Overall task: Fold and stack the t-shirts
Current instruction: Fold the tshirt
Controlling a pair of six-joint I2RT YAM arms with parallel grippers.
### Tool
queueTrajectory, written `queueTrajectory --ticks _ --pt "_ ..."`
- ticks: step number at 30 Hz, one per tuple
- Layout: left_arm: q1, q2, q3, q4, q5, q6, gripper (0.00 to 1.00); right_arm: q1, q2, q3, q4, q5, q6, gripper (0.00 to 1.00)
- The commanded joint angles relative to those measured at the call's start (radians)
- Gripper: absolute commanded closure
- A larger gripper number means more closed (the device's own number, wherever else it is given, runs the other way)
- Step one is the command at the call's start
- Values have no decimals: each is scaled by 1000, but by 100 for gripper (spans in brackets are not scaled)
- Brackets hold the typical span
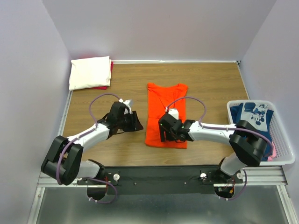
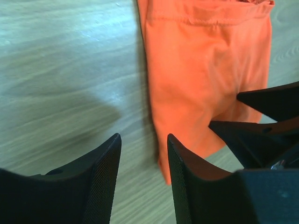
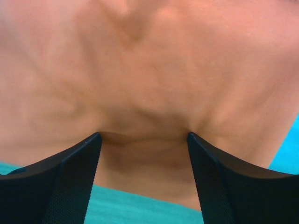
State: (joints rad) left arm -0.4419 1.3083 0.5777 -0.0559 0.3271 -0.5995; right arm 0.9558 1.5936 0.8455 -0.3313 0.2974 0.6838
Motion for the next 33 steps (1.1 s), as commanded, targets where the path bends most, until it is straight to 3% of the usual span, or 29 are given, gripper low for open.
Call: queueTrajectory --ticks 1,12,26,33 --pt "-33 -18 -16 -33 47 17 46 -12 -35 -71 -261 -61 181 17" --pt "-150 -52 -30 -10 96 -71 46 -236 -449 -258 -337 -150 367 22" --pt "-274 34 4 50 87 -74 43 -299 -497 -284 -472 -50 441 20" --pt "-330 94 -1 50 121 -75 43 -305 -500 -309 -485 -86 438 22"
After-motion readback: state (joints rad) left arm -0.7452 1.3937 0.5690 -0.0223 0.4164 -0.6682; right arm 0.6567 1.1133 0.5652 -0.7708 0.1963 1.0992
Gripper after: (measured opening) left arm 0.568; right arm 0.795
